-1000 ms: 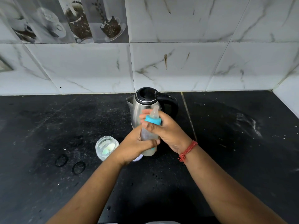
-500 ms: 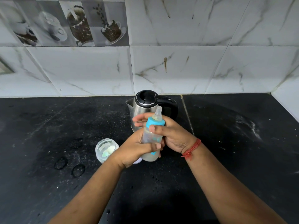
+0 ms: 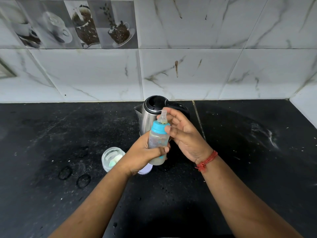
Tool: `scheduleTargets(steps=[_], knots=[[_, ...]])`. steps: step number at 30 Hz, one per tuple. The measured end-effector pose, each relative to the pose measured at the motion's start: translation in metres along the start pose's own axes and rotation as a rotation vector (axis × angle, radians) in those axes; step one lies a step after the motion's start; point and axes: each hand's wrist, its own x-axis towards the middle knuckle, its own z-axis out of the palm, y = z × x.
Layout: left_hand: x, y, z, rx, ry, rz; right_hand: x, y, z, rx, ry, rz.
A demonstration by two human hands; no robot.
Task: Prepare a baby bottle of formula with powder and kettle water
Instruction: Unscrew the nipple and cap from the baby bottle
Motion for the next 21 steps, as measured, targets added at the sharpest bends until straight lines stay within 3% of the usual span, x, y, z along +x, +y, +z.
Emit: scheduleTargets(steps=[4, 10, 17, 21], knots=[[0.0001, -0.0005, -0.0003, 0.006, 0.001, -0.001, 0.0000, -0.0002, 0.0047, -0.077, 0.016, 0.002], [0.0014, -0.0044, -0.0046, 0.029, 0.007, -0.005, -0.0003, 0.0006, 0.0004, 0.040, -0.014, 0.003], [0.0003, -0.0077, -0.0060, 0.040, 0.015, -0.018, -0.0021, -0.0012, 0.0080, -0.105, 0.045, -0.002], [-0.0011, -0.0071, -0.0036, 0.013, 0.012, -0.006, -0.0029, 0.0016, 0.0070, -0.024, 0.054, -0.034]])
